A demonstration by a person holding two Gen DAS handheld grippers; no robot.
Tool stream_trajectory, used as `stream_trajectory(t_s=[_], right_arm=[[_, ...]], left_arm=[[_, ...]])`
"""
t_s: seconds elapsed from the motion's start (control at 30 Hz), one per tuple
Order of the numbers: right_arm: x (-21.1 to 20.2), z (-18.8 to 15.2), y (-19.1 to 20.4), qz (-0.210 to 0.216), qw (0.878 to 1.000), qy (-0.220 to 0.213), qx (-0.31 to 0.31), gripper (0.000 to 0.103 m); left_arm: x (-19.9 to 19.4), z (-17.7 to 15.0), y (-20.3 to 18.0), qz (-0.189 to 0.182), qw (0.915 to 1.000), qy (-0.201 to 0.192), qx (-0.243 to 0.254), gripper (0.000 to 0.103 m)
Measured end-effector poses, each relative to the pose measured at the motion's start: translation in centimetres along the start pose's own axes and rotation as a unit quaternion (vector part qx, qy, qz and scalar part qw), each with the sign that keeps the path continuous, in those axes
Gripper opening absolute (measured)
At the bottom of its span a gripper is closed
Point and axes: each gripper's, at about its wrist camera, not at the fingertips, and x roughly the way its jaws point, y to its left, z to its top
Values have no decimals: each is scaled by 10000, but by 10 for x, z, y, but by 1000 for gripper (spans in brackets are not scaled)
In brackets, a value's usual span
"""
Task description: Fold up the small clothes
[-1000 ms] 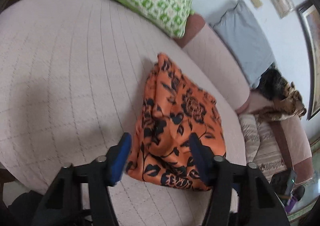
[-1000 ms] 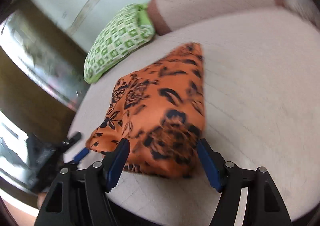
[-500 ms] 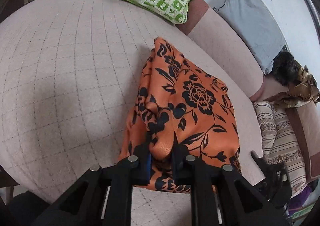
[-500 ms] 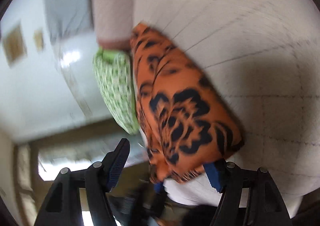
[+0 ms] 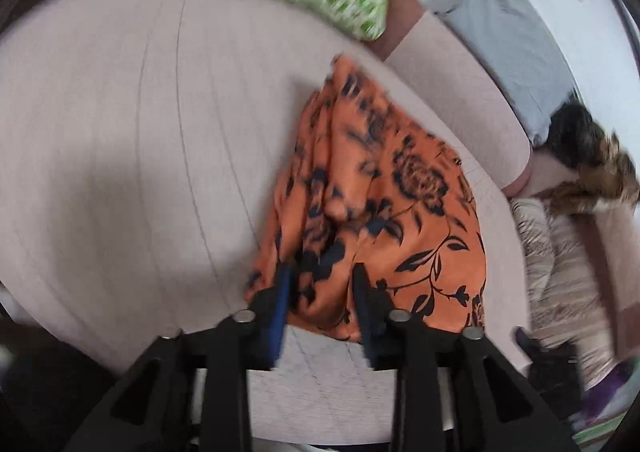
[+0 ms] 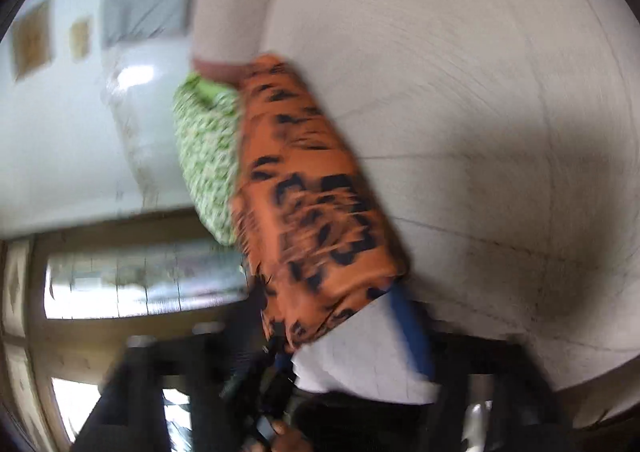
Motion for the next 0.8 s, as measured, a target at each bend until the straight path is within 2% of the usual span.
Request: stream_trajectory(t_s=[0.07, 0.17, 0.27, 0.33, 0.4, 0.43, 0.47, 0.5, 0.53, 0.6, 0.63, 0.67, 0.73, 0.8], right_arm=[[-15, -1, 22, -98, 9982, 103, -576, 74], [-23, 9, 57, -466, 9878, -25, -1486, 74], [-6, 36, 82, -552, 9768, -40, -2070, 74], [14, 57, 86, -756, 9729, -129, -2181, 74], [46, 84, 78, -893, 9742, 133, -2069, 74], [64, 96, 66, -998, 9782, 220, -1808, 74], [75, 100, 57, -978, 9802, 438, -1665, 74], [95, 102, 43, -1075, 9783, 879, -1540, 57], [96, 101, 39, -1209, 9765, 809, -1592, 50], [90, 100, 40, -1121, 9773, 739, -1640, 43], [87, 100, 41, -1107, 9780, 712, -1618, 43], [86, 101, 42, -1063, 9790, 685, -1597, 43], [76, 100, 47, -943, 9810, 630, -1574, 53], [66, 103, 52, -731, 9826, 498, -1633, 67]], left_arm=[[-16, 7, -3, 73, 9995, -277, 152, 46], [-25, 17, -15, 138, 9969, -551, 552, 48], [-8, 33, -26, 88, 9955, -512, 792, 48], [17, 41, -30, 201, 9943, -309, 1001, 48], [48, 39, -23, 586, 9920, 176, 1105, 48], [64, 36, -16, 606, 9916, 361, 1083, 49], [63, 35, -14, 584, 9918, 292, 1098, 51], [60, 36, -14, 594, 9915, 281, 1123, 50], [53, 38, -16, 568, 9916, 261, 1133, 49], [32, 46, -23, 535, 9908, 27, 1241, 48], [25, 51, -27, 456, 9909, -134, 1263, 50], [18, 57, -29, 368, 9910, -260, 1260, 58], [14, 73, -37, 233, 9902, -374, 1325, 64], [26, 81, -45, 71, 9860, -366, 1624, 64]])
